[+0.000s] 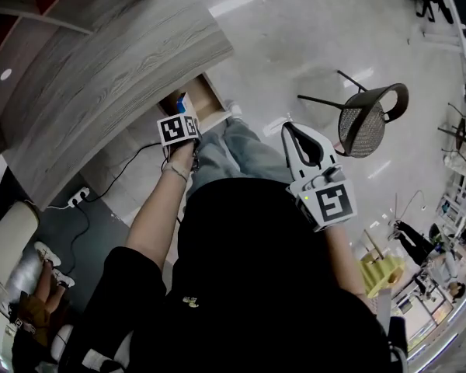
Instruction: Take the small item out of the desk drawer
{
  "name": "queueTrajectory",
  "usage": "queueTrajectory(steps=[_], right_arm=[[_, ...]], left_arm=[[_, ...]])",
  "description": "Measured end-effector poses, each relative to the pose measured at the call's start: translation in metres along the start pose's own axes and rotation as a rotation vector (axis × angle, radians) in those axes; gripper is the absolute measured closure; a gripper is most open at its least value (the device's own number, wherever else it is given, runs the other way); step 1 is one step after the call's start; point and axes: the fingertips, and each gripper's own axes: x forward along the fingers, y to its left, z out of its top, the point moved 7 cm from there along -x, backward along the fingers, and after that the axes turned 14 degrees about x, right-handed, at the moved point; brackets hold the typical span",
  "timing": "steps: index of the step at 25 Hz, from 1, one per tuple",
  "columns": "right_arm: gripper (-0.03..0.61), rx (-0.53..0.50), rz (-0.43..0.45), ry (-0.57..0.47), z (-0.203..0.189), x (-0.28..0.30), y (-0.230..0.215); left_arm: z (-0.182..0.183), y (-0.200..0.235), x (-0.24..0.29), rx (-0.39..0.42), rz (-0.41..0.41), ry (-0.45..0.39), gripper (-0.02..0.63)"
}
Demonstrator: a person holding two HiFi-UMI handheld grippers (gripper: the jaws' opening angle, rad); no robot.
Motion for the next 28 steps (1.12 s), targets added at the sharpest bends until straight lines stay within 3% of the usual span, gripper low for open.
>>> queueTrajectory(steps=[8, 16, 21, 28], right_arm=[[0.581, -0.005, 0.065, -0.036, 0.012, -0.001, -0.001], [0.581, -0.028, 0.148, -0.081, 0.031, 0.007, 0.002], [0.581, -0.062, 0.210, -0.100, 0.043, 0.014, 0.009], [0.581, -0.109, 0.300, -0.119, 0.058, 0.024, 0.024]], left_arm=[[0.004, -0.018, -0.044, 0.076, 0.007, -0.042, 0.514], [0.014, -0.040, -0.098, 0.151, 0.028, -0.140, 0.514], [0.023, -0.049, -0.139, 0.189, 0.059, -0.231, 0.514], [0.033, -0.066, -0.199, 0.332, 0.102, -0.380, 0.514]])
